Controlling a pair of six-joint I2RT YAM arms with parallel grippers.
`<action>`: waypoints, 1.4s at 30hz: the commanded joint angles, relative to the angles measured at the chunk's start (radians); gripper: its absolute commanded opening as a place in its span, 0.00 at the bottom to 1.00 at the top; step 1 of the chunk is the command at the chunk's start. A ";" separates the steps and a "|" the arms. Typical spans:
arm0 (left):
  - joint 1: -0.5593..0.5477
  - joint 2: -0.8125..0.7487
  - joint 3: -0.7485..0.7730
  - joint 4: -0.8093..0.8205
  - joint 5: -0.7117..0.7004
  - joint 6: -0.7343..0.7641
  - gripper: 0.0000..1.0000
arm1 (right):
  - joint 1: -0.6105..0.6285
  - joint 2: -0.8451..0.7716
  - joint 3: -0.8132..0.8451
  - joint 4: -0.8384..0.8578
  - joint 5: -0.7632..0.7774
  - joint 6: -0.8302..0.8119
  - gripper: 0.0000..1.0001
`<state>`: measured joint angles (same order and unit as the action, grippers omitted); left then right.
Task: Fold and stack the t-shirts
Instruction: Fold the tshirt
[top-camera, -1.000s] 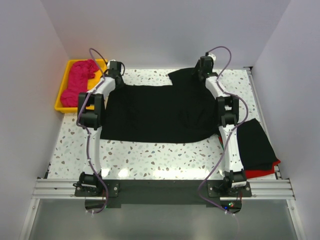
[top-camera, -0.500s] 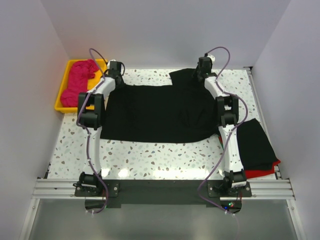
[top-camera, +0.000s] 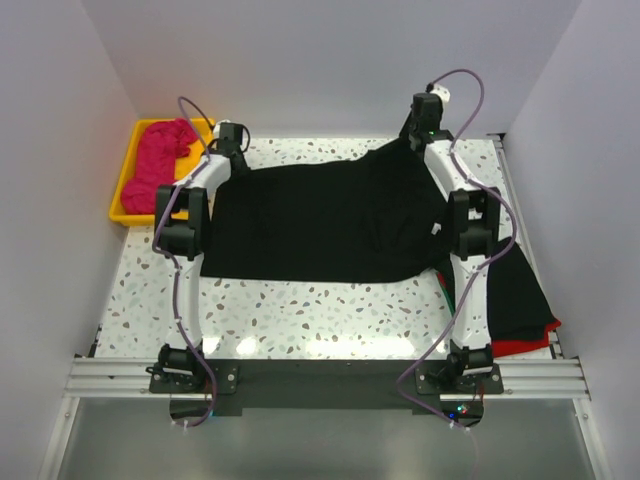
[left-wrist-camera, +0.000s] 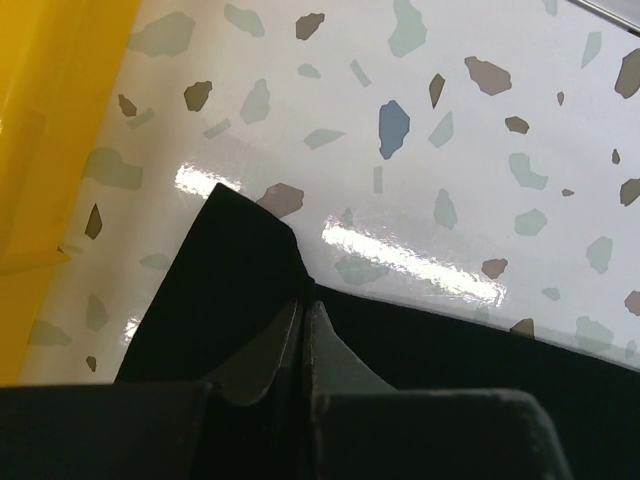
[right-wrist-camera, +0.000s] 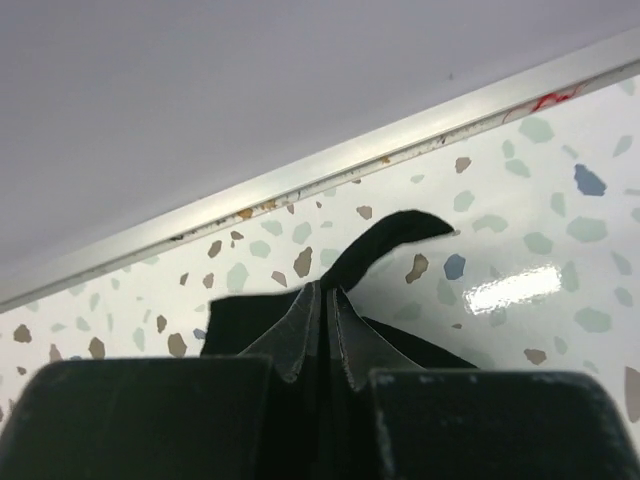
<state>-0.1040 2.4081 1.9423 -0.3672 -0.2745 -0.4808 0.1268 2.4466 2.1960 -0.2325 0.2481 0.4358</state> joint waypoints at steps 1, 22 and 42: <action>0.016 -0.076 0.014 -0.004 -0.046 -0.019 0.00 | -0.024 -0.109 -0.030 0.021 0.057 -0.028 0.00; 0.032 -0.257 -0.147 0.136 -0.034 -0.074 0.00 | -0.029 -0.356 -0.307 -0.053 0.052 -0.042 0.00; 0.030 -0.538 -0.518 0.192 -0.097 -0.160 0.00 | -0.029 -0.744 -0.837 -0.108 -0.004 0.099 0.00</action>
<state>-0.0875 1.9533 1.4689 -0.2371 -0.2901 -0.5999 0.1101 1.7821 1.3846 -0.3305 0.2199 0.4942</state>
